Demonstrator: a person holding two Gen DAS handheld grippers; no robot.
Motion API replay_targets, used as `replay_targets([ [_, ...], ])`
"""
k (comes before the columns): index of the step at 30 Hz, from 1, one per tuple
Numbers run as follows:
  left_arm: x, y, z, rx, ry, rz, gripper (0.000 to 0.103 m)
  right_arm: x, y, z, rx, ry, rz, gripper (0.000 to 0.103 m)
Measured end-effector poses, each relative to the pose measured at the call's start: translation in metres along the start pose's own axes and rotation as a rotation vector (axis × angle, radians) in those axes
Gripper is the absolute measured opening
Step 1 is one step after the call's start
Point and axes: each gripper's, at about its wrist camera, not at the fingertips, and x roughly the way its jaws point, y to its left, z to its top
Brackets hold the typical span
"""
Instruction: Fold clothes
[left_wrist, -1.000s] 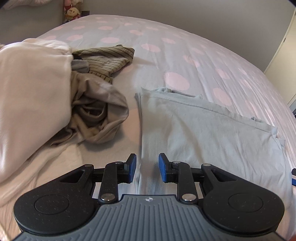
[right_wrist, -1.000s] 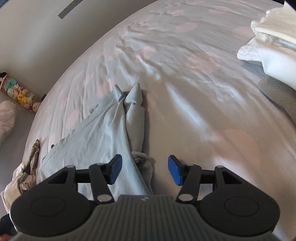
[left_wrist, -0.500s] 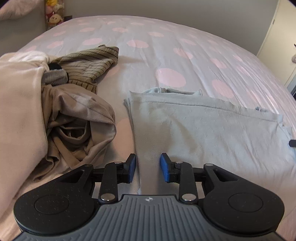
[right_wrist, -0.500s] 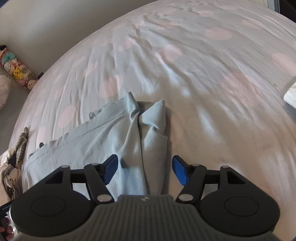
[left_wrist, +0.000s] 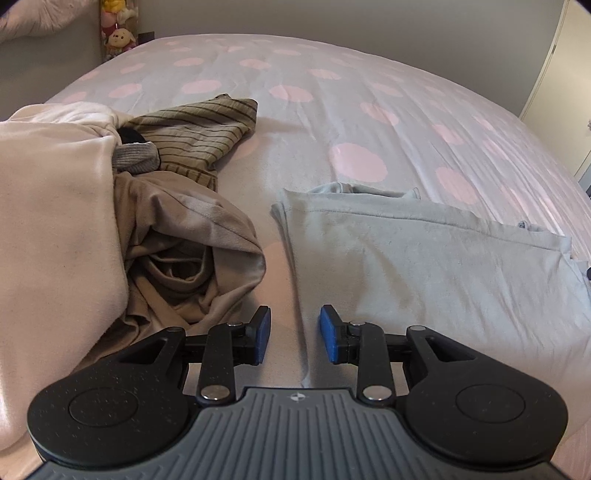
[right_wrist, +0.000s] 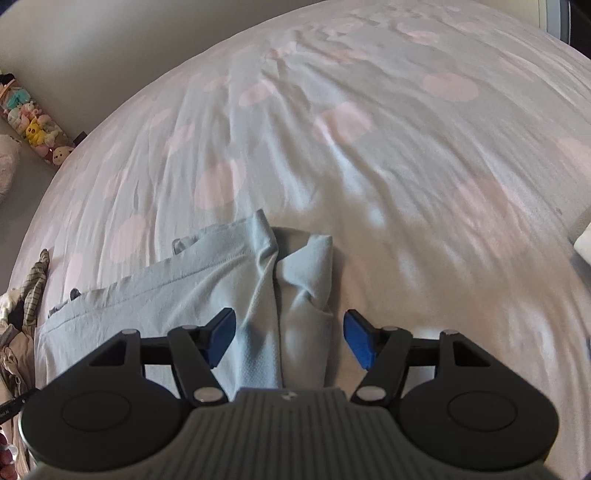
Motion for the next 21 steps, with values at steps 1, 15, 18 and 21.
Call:
replay_targets([
  [1, 0.000, 0.001, 0.000, -0.002, 0.002, 0.000, 0.028, -0.002, -0.003, 0.003, 0.010, -0.006, 0.001, 0.068],
  [15, 0.004, 0.007, 0.000, -0.009, 0.008, 0.000, 0.028, 0.022, 0.002, -0.005, -0.061, 0.024, 0.029, 0.049],
  [18, 0.001, 0.011, 0.001, -0.016, 0.002, 0.012, 0.028, 0.019, 0.007, -0.008, -0.114, 0.017, 0.007, 0.031],
  [21, -0.002, 0.016, 0.003, -0.020, -0.007, 0.030, 0.028, 0.012, 0.013, -0.005, -0.129, 0.016, 0.020, 0.015],
])
